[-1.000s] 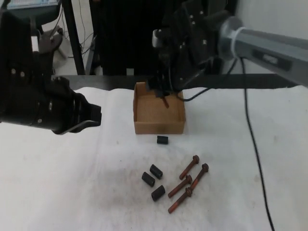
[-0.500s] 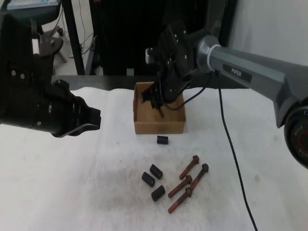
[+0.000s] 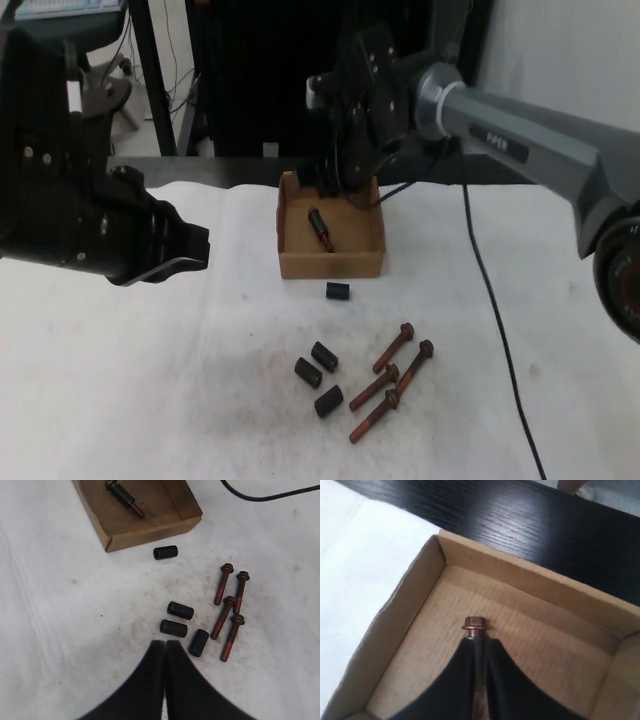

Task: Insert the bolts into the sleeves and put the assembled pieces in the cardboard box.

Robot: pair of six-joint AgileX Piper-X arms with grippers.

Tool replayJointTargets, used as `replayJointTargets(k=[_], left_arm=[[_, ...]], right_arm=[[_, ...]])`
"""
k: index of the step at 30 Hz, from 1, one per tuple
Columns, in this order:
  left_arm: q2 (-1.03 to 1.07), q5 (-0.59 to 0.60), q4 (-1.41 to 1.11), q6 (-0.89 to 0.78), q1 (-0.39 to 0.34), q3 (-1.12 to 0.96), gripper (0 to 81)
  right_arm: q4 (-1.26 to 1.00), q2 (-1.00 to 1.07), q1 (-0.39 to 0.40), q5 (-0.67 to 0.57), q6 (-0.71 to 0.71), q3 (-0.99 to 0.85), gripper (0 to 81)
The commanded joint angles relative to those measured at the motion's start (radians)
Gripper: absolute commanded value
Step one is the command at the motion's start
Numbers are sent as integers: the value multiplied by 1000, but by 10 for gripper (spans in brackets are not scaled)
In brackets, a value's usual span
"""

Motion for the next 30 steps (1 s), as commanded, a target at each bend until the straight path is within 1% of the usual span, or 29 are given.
replayJointTargets(k=[1, 3, 5, 9, 12, 15, 16, 19, 23, 25, 28, 30], left_arm=[[-12, -9, -3, 9, -5, -5, 3], [-12, 1, -4, 39, -5, -5, 3], [-12, 52, -16, 67, -5, -5, 3], [-8, 182, -82, 50, -5, -5, 3], [2, 201, -132, 14, -21, -5, 3], [32, 245, -154, 22, -77, -5, 3], [47, 261, -159, 22, -107, -5, 3], [99, 261, -192, 22, -214, -5, 3], [187, 184, -253, 22, -338, -25, 3], [229, 137, -277, 22, -385, -50, 3], [300, 86, -289, 22, -437, -107, 5], [358, 80, -290, 40, -452, -158, 46]], right_arm=[[54, -53, -7, 0, -5, -29, 3], [103, -87, -7, -1, -5, -30, 3], [161, -123, -7, -18, -34, -30, 3], [306, -199, -7, -73, -46, -26, 3], [397, -256, -10, -117, -39, -27, 8], [452, -322, -20, -117, -41, -13, 8], [458, -351, -25, -117, -41, 2, 8], [459, -448, -47, -117, -46, 73, 8], [445, -610, -97, -117, -46, 232, 8], [425, -690, -129, -121, -46, 331, 8], [386, -816, -186, -122, -46, 509, 8], [365, -907, -223, -122, -46, 622, 8]])
